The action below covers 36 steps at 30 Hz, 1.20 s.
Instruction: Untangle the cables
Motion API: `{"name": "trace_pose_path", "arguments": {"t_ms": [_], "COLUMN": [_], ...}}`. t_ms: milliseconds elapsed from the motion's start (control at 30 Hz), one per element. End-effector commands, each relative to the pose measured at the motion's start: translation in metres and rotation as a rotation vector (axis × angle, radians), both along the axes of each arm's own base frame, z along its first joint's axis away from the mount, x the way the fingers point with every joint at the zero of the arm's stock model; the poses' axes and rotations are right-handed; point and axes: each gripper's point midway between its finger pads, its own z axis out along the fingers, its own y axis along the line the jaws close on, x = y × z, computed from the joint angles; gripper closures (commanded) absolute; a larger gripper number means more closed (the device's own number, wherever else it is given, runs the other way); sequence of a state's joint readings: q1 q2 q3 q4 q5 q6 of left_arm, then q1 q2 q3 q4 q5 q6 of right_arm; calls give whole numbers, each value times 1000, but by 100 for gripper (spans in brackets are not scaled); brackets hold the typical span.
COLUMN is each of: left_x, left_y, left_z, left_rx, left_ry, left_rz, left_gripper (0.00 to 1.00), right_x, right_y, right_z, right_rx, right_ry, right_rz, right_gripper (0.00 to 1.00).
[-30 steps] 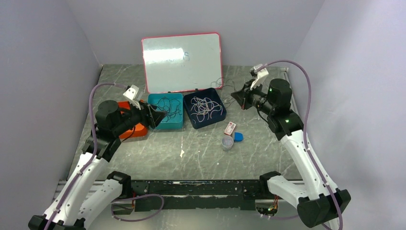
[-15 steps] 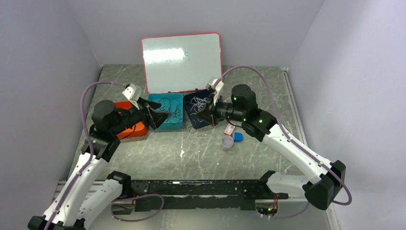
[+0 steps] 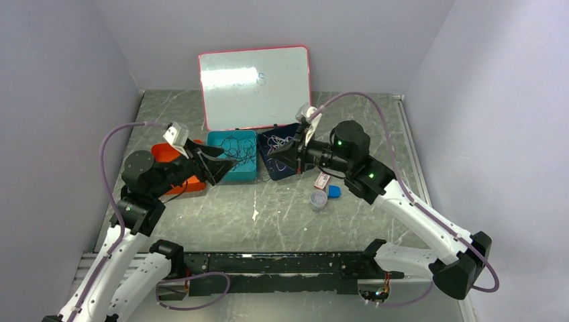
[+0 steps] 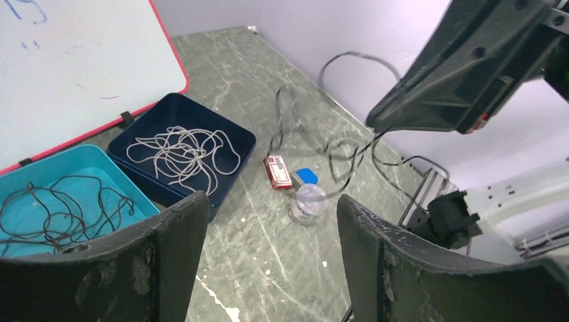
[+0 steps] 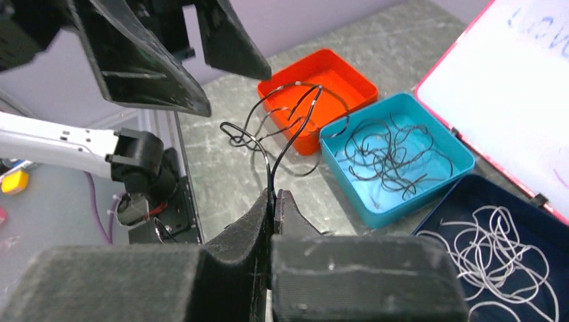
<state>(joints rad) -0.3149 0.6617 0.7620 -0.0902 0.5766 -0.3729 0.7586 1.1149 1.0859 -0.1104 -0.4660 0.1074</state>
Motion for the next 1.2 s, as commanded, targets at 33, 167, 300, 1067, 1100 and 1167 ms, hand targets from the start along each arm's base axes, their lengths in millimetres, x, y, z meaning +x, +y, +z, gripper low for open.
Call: {"name": "trace_pose_path", "arguments": {"t_ms": [33,167,300,1067,1100,1167], "left_x": [1,-3,-4,-1,-1,-1], "left_y": [9,10,9,-15,-16,-17], "left_z": [13,22,28,22,21,20], "left_rx": [-216,-359,-417,-436,-432,-431], "left_ry": [67,122,155,218,220,222], "left_rz": [93,97,90,-67,-68,-75], "left_gripper": [26,26,27,50,52,57], "right_x": [-9,-11,-15,-25,-25,-25], "right_y": [-1,-2,-1,5,5,5], "right_z": [33,37,41,40,39,38], "right_rx": [128,144,165,180,178,177], "right_ry": [-63,-81,-93,-78,-77,-76], "right_rz": [7,14,35,96,97,95], "right_gripper": [100,100,100,100,100,100]}}
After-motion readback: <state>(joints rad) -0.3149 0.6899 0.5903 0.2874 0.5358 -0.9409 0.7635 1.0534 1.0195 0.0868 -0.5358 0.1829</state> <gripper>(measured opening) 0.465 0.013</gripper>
